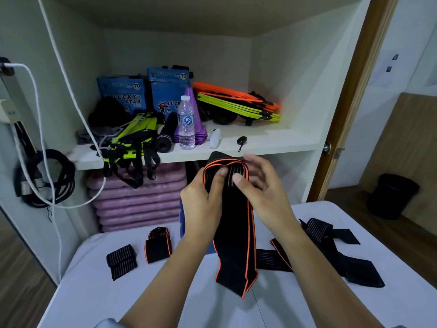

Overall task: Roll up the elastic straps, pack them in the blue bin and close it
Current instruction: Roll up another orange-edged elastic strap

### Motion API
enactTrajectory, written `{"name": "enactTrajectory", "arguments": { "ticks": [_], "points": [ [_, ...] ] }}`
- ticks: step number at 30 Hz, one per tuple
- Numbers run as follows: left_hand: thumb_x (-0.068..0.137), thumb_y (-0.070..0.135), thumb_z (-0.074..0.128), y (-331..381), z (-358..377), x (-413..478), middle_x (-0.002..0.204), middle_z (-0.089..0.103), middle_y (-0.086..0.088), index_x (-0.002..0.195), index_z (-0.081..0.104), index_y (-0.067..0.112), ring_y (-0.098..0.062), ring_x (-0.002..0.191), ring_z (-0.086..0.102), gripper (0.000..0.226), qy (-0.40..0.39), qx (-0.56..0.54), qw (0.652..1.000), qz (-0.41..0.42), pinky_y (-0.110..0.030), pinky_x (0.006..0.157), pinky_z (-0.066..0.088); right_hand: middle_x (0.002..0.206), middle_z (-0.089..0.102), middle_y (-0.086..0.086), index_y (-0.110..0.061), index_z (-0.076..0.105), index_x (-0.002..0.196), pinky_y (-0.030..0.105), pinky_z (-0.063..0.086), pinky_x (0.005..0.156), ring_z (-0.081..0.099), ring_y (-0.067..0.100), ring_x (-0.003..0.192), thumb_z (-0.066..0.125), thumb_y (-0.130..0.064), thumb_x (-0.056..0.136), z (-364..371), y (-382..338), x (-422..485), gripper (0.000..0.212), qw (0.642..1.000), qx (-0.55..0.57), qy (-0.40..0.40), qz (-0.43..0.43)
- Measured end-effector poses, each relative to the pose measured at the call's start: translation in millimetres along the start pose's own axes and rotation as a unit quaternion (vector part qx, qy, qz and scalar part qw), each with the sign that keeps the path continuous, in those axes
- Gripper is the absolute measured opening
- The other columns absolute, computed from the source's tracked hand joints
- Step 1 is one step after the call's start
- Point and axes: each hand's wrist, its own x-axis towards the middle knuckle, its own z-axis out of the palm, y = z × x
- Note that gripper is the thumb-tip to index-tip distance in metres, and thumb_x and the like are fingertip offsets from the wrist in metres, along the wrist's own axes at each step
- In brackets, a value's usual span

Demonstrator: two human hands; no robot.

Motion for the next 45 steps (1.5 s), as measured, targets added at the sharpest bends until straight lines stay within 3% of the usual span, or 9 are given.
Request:
{"name": "enactTrajectory", "arguments": {
  "ticks": [7, 11, 15, 20, 24, 29, 35, 39, 45],
  "points": [
    [0.088, 0.045, 0.053, -1, 3, -1, 0.06, 0.058, -0.003, 0.079, 0.056, 0.012, -0.015, 0.06, 0.053, 0.035, -0.009, 0.01, 1.0, -0.017, -0.022, 0.051, 0.038, 0.087, 0.071, -0.004, -0.018, 0.067, 0.094, 0.015, 0.051, 0.077, 0.068, 0.005, 0.084, 0.062, -0.007, 0.088, 8, 15, -14, 0.014, 0.998, -0.012, 0.062, -0.017],
    [0.093, 0.038, 0.049, -14, -5, -7, 0.065, 0.056, 0.008, 0.081, 0.05, 0.025, -0.001, 0.059, 0.052, 0.018, -0.115, -0.04, 0.991, -0.062, -0.022, 0.057, 0.042, 0.088, 0.072, 0.0, -0.015, 0.068, 0.095, 0.015, 0.05, 0.077, 0.068, 0.006, 0.083, 0.061, -0.009, 0.089, 5, 21, -9, 0.011, 0.996, 0.004, 0.091, -0.001],
    [0.098, 0.023, 0.043, -25, -8, -20, 0.092, 0.066, 0.01, 0.097, 0.051, 0.033, 0.005, 0.081, 0.061, 0.013, -0.196, -0.071, 0.973, -0.099, -0.014, 0.071, 0.049, 0.092, 0.071, -0.002, -0.014, 0.066, 0.102, 0.023, 0.052, 0.083, 0.067, 0.008, 0.088, 0.057, -0.009, 0.091, 1, 28, -12, 0.015, 0.997, -0.045, 0.062, 0.004],
    [0.099, 0.023, 0.041, -25, -2, -32, 0.081, 0.063, -0.001, 0.096, 0.048, 0.013, -0.013, 0.073, 0.06, 0.013, -0.185, -0.023, 0.978, -0.096, -0.033, 0.067, 0.047, 0.097, 0.068, -0.005, -0.034, 0.056, 0.108, 0.015, 0.05, 0.076, 0.063, 0.011, 0.084, 0.055, -0.003, 0.091, -11, 33, -38, 0.035, 0.991, -0.132, -0.009, 0.005],
    [0.098, 0.015, 0.041, -20, -10, -55, 0.084, 0.06, -0.012, 0.098, 0.048, 0.006, -0.023, 0.077, 0.058, 0.012, -0.231, -0.068, 0.962, -0.128, -0.036, 0.073, 0.048, 0.089, 0.068, 0.005, -0.035, 0.058, 0.104, 0.022, 0.051, 0.07, 0.061, 0.021, 0.077, 0.054, -0.004, 0.092, -17, 36, -65, 0.033, 0.99, -0.139, 0.013, 0.014],
    [0.094, 0.013, 0.041, -4, -27, -67, 0.076, 0.053, -0.013, 0.096, 0.046, 0.002, -0.011, 0.067, 0.051, 0.013, -0.246, -0.088, 0.958, -0.117, -0.024, 0.061, 0.043, 0.089, 0.068, 0.012, -0.025, 0.062, 0.106, 0.041, 0.055, 0.078, 0.065, 0.031, 0.085, 0.048, -0.007, 0.096, -15, 24, -85, 0.025, 0.995, -0.08, -0.001, 0.052],
    [0.094, 0.012, 0.042, -11, -13, -66, 0.072, 0.053, -0.002, 0.093, 0.045, 0.004, -0.013, 0.068, 0.051, 0.009, -0.256, -0.048, 0.953, -0.154, -0.031, 0.064, 0.041, 0.099, 0.071, -0.001, -0.017, 0.062, 0.111, 0.019, 0.053, 0.081, 0.067, 0.008, 0.094, 0.046, -0.004, 0.095, -24, 35, -80, 0.026, 0.99, -0.05, 0.008, 0.129],
    [0.092, 0.019, 0.046, -74, 22, -75, 0.084, 0.059, -0.003, 0.092, 0.048, 0.013, -0.024, 0.083, 0.056, 0.007, -0.335, 0.08, 0.909, -0.237, -0.036, 0.074, 0.042, 0.093, 0.068, 0.013, -0.012, 0.062, 0.104, 0.04, 0.051, 0.081, 0.065, 0.028, 0.09, 0.049, -0.006, 0.092, -37, 105, -82, 0.018, 0.961, -0.172, 0.004, 0.215],
    [0.093, 0.015, 0.049, -160, 61, -120, 0.103, 0.063, -0.014, 0.108, 0.054, 0.005, -0.026, 0.09, 0.057, 0.019, -0.419, 0.191, 0.843, -0.278, -0.025, 0.07, 0.038, 0.094, 0.065, 0.005, -0.016, 0.06, 0.104, 0.031, 0.048, 0.083, 0.062, 0.023, 0.094, 0.048, -0.002, 0.09, -46, 214, -107, 0.024, 0.912, -0.196, -0.007, 0.36]
  ]
}}
